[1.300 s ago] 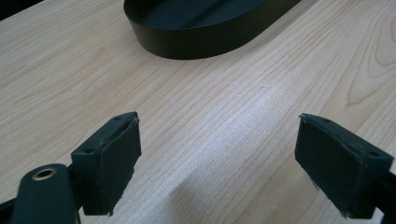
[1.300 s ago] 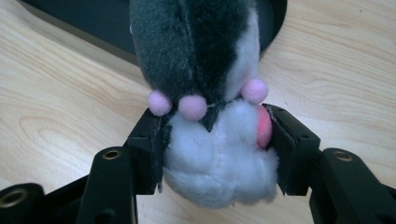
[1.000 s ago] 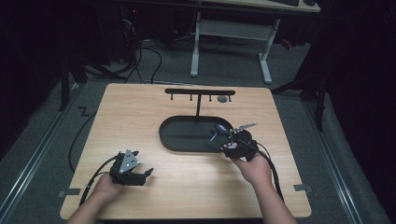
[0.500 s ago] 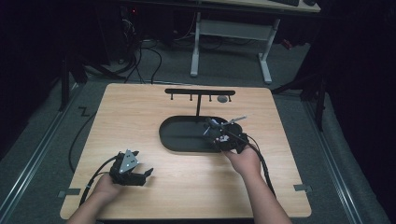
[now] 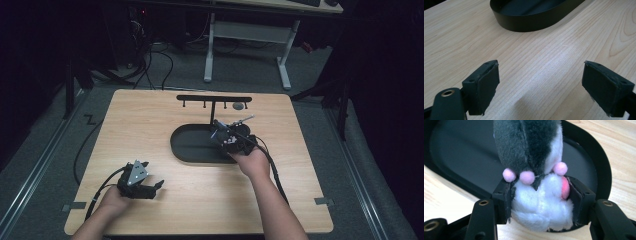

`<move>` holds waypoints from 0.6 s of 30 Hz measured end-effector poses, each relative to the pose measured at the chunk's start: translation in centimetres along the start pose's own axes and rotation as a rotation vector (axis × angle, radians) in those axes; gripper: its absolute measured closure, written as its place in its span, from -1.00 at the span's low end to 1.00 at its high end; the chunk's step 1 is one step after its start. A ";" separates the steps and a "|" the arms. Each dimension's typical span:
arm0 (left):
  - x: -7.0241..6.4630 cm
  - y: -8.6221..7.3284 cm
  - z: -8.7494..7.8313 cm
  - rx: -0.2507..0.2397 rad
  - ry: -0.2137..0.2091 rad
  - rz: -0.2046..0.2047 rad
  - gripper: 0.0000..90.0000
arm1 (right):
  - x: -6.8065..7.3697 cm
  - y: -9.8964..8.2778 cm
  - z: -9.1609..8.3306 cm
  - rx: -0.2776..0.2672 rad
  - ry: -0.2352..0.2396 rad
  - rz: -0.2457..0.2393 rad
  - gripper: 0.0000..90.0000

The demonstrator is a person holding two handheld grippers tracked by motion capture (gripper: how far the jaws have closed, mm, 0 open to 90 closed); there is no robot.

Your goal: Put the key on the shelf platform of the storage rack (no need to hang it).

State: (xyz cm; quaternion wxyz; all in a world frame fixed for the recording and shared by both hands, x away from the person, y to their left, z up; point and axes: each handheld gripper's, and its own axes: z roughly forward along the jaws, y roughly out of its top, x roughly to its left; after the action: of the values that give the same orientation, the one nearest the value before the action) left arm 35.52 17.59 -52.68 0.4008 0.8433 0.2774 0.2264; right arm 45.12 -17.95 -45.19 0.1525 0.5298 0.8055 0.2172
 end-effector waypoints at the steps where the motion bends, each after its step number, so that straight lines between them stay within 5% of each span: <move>1: 0.0 0.0 0.0 0.000 0.000 -0.001 -0.66 | 0.0 0.2 0.1 0.001 -0.003 -0.005 -0.01; 18: 0.0 0.0 0.0 -0.001 0.000 -0.003 -0.66 | -0.3 1.3 1.7 0.006 -0.024 0.017 -0.01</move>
State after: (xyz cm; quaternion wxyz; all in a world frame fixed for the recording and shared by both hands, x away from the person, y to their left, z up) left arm 35.54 17.60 -52.68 0.4014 0.8428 0.2785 0.2259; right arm 47.08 -17.45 -46.03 0.1589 0.5397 0.7997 0.2096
